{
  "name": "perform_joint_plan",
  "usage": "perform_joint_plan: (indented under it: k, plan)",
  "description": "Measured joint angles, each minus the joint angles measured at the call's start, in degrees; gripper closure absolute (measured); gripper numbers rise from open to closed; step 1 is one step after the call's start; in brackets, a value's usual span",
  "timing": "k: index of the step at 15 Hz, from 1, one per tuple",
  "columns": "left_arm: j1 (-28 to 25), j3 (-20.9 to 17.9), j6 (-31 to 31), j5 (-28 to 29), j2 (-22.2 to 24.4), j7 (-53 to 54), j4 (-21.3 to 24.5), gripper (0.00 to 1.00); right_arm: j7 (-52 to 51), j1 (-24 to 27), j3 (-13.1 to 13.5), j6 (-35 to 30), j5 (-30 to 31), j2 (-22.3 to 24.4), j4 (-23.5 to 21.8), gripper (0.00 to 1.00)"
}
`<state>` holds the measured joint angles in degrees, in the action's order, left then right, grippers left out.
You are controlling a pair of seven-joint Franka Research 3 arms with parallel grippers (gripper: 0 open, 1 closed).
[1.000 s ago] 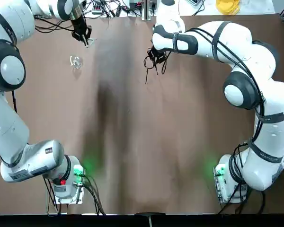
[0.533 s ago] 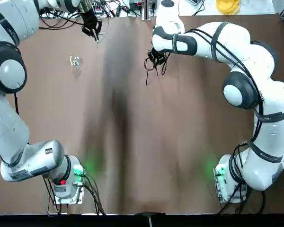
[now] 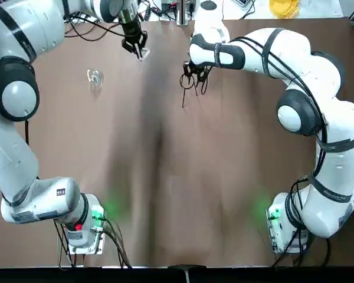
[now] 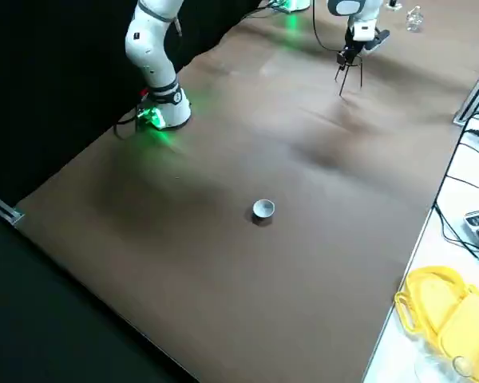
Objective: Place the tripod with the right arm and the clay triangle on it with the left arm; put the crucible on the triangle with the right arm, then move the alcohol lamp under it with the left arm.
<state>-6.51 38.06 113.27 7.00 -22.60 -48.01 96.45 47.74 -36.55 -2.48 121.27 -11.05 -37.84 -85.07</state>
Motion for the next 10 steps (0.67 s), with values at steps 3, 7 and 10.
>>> perform_joint_plan:
  k: [3, 7, 10]
  plan:
    - [3.15, -0.02, 0.00, 0.00, -1.47, -0.95, 0.00, 0.88, -0.32, 0.04, 0.40, -0.42, 0.05, 0.43, 1.07, 0.25]
    - [5.31, -0.08, 0.03, 0.00, -2.80, -0.94, -0.03, 0.88, -5.91, 2.94, 1.64, -7.08, 0.09, 4.22, 1.86, 0.25]
    - [8.01, -0.37, 0.39, 0.00, -4.07, -1.11, -0.51, 0.88, -13.67, 9.52, 1.98, -12.21, 0.10, 8.33, 1.28, 0.25]
